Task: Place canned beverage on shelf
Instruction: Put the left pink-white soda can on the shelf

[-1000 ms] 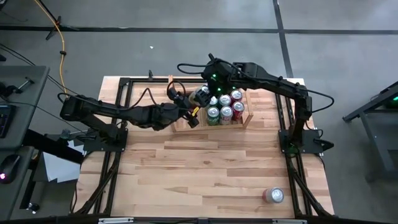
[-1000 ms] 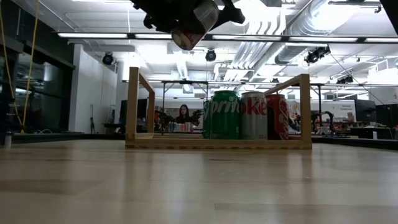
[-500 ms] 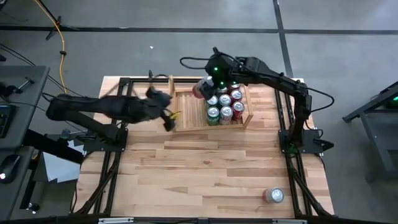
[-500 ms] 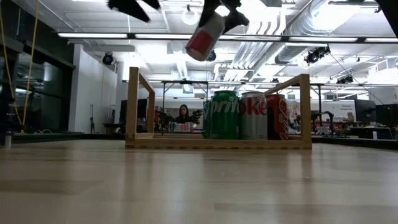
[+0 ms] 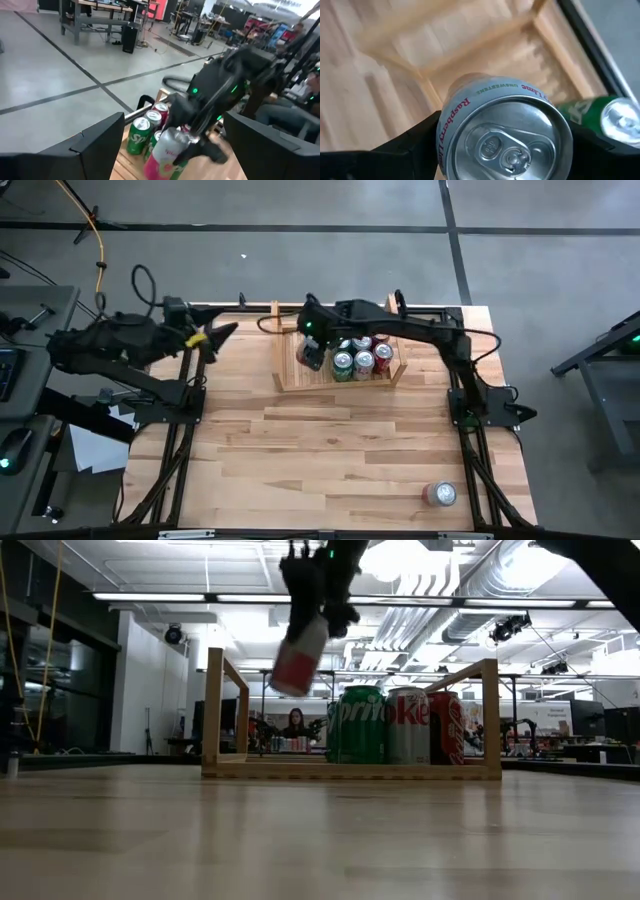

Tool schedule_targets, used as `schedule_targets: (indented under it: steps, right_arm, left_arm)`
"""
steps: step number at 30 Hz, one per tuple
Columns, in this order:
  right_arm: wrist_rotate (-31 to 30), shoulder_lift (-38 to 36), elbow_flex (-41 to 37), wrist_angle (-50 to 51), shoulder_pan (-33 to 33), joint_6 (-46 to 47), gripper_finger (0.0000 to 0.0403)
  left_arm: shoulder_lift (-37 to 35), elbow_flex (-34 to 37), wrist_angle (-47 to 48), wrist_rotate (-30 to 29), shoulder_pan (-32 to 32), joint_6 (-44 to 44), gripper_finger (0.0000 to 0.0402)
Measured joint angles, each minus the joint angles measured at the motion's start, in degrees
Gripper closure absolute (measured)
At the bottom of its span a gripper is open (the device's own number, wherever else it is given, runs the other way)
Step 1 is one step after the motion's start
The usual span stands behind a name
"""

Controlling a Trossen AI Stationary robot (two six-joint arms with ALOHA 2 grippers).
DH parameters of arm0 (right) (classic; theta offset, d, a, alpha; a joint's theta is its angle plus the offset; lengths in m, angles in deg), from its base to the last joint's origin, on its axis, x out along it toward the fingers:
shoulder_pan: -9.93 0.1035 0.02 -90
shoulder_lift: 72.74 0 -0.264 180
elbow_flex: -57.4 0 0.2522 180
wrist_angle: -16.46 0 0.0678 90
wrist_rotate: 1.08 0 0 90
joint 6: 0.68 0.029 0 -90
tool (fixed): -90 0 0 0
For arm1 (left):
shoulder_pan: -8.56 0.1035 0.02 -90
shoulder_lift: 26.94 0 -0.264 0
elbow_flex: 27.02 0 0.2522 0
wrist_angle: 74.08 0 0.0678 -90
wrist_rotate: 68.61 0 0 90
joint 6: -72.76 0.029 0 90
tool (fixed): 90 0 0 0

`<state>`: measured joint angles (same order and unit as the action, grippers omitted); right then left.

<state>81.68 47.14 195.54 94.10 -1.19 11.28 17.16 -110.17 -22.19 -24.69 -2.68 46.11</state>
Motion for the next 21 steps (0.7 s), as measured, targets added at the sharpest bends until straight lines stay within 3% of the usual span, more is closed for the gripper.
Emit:
schedule_targets:
  steps: [8, 21]
  right_arm:
    - [-1.71, 5.27, 0.00, 6.70, 0.59, -1.78, 0.0107]
    - [-3.62, 9.92, 0.00, 6.74, 1.15, -3.28, 0.0107]
  left_arm:
    - [-1.11, 0.09, 0.06, 0.08, -0.09, -0.82, 0.0071]
    - [2.08, 0.13, 0.00, 0.63, -0.06, -0.82, 0.0071]
